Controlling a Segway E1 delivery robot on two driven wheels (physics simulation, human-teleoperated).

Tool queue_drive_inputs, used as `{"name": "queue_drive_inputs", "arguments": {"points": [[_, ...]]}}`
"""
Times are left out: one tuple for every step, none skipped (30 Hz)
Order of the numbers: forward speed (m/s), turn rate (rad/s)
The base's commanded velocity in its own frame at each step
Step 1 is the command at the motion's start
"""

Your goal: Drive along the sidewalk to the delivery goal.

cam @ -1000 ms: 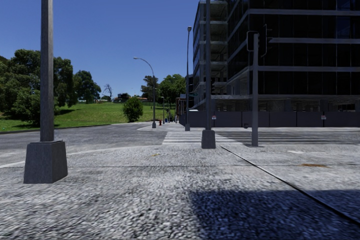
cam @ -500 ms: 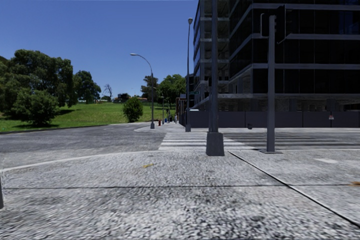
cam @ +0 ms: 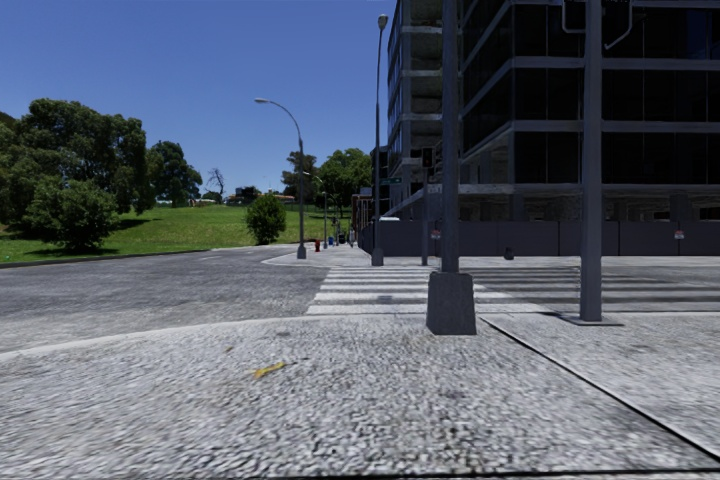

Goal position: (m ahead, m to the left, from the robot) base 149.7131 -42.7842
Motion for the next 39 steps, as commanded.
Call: {"name": "queue_drive_inputs", "arguments": {"points": [[2.0, 0.0], [2.0, 0.0], [2.0, 0.0], [2.0, 0.0], [2.0, 0.0], [2.0, 0.0], [2.0, 0.0], [2.0, 0.0], [2.0, 0.0], [2.0, 0.0], [2.0, 0.0], [2.0, 0.0], [2.0, 0.0], [2.0, 0.0], [2.0, 0.0], [2.0, 0.0], [2.0, 0.0], [2.0, 0.0], [2.0, 0.0], [2.0, 0.0], [2.0, 0.06], [2.0, 0.1], [2.0, 0.11], [2.0, 0.11], [2.0, 0.11], [2.0, 0.11], [2.0, 0.11], [2.0, 0.11], [2.0, 0.11], [2.0, 0.07], [2.0, 0.0], [2.0, 0.0], [2.0, 0.0], [2.0, 0.0], [2.0, 0.0], [2.0, 0.0], [2.0, 0.0], [2.0, 0.0], [2.0, 0.0]]}}
